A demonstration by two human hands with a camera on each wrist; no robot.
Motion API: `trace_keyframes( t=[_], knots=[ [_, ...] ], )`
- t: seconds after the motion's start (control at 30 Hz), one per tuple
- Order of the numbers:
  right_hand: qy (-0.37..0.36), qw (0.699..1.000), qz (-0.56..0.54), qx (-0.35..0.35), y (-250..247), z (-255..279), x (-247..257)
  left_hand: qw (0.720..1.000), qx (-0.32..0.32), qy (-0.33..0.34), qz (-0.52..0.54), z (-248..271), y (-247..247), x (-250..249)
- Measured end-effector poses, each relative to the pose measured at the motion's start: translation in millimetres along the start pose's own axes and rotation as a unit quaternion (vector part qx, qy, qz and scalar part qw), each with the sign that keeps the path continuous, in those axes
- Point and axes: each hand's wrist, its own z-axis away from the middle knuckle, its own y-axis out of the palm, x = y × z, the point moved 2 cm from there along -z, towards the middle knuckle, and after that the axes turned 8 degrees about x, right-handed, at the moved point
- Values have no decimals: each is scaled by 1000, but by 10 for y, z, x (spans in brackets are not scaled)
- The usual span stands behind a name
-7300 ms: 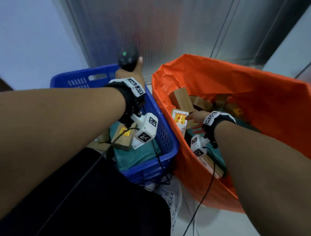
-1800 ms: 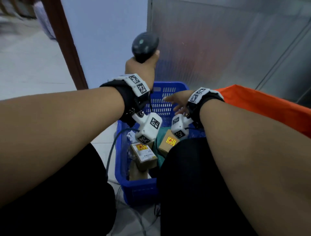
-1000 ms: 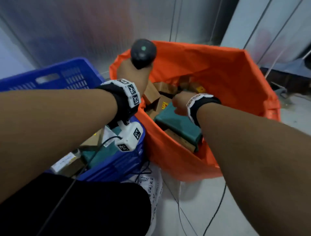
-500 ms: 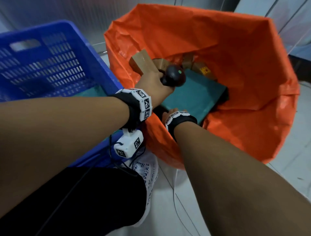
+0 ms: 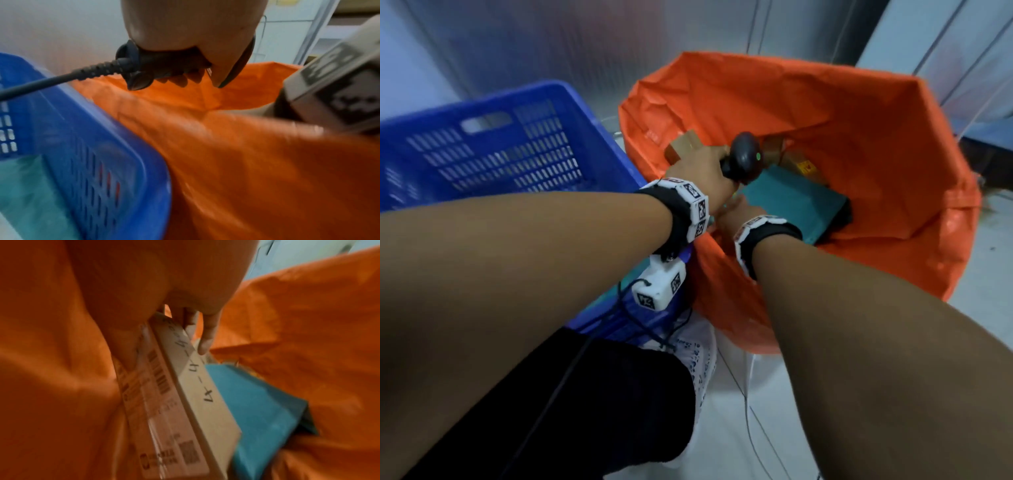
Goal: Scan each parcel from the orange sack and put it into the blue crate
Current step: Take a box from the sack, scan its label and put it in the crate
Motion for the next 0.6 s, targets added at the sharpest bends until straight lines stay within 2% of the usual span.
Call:
trace_keyframes(
  t=[0.07, 0.13, 0.23, 0.3, 0.43, 0.53, 0.6],
  knots=[
    [-25, 998, 26, -50, -390, -9, 153, 999, -26, -26, 32, -72, -330, 63],
    [-54, 987, 67, -135, -829, 116, 339, 994, -62, -57, 76, -55, -707, 110],
    [-94, 956, 88, -265, -1399, 439, 642, 969, -142, -96, 175, 73, -1283, 207],
    [-118, 944, 60, -303, -1694, 657, 905, 950, -200, -123, 208, 235, -1688, 374],
    [-114, 929, -144, -321, -2137, 971, 1325, 929, -256, -128, 233, 544, -2304, 746],
    [-86, 915, -295, -262, -2318, 898, 1573, 890, -323, -134, 292, 792, -2619, 902],
    [-101, 900, -355, -232, -2337, 630, 1752, 885, -332, -138, 296, 978, -2713, 977]
  ],
)
